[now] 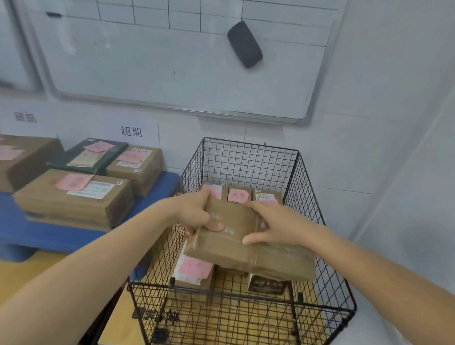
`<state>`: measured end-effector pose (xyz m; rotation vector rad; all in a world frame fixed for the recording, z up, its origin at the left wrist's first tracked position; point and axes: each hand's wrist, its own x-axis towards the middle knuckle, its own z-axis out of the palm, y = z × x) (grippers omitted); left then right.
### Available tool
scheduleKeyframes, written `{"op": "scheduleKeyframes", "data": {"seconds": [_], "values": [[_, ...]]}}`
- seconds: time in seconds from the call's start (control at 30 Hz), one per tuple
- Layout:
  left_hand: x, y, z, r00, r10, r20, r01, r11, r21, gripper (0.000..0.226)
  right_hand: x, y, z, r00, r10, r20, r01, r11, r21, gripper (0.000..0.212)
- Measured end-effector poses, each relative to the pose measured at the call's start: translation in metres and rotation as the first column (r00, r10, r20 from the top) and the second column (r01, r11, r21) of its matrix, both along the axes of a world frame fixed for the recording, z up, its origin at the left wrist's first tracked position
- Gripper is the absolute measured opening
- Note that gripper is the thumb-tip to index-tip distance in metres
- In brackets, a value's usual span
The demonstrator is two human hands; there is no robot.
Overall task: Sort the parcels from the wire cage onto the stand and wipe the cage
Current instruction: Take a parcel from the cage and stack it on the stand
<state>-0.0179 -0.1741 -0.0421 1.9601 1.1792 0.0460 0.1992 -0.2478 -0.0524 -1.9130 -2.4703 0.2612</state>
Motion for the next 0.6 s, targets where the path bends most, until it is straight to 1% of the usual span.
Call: {"op": "scheduleKeyframes", "data": {"seconds": [0.07,0.13,0.23,0.27,0.37,0.4,0.5,0.57,0.6], "values": [[0.002,0.006,0.0,0.998,0.036,0.044,-0.037,0.999,0.023,0.06,0.006,0.009,0.002,1.0,-0.03,-0.003,0.03,0.998,0.055,0.089],[0.006,0.01,-0.009,0.995,0.066,0.073,-0.068,0.997,0.032,0.062,0.013,0.017,-0.006,0.997,-0.077,0.0,0.077,0.994,0.079,0.088],[0.012,0.016,-0.033,0.983,0.136,0.127,-0.133,0.991,-0.032,0.075,0.024,0.027,-0.028,0.983,-0.18,0.015,0.178,0.978,0.105,0.089],[0.014,0.019,-0.041,0.979,0.16,0.129,-0.154,0.987,-0.056,0.075,0.029,0.031,-0.035,0.977,-0.212,0.017,0.21,0.972,0.103,0.09],[0.016,0.027,-0.054,0.957,0.238,0.166,-0.219,0.968,-0.127,0.059,0.041,0.041,-0.051,0.948,-0.318,0.007,0.318,0.947,0.036,0.091],[0.016,0.029,-0.057,0.949,0.263,0.174,-0.241,0.961,-0.137,0.058,0.045,0.043,-0.055,0.935,-0.355,-0.003,0.355,0.935,0.01,0.09],[0.016,0.037,-0.069,0.948,0.289,0.136,-0.283,0.957,-0.059,0.067,0.049,0.049,-0.062,0.913,-0.407,-0.009,0.406,0.912,-0.065,0.083],[0.016,0.039,-0.076,0.949,0.294,0.113,-0.298,0.954,0.021,0.072,0.05,0.051,-0.064,0.923,-0.385,0.011,0.384,0.917,-0.107,0.079],[0.016,0.04,-0.08,0.951,0.289,0.111,-0.295,0.955,0.033,0.074,0.05,0.053,-0.065,0.927,-0.375,0.007,0.373,0.92,-0.12,0.078]]}}
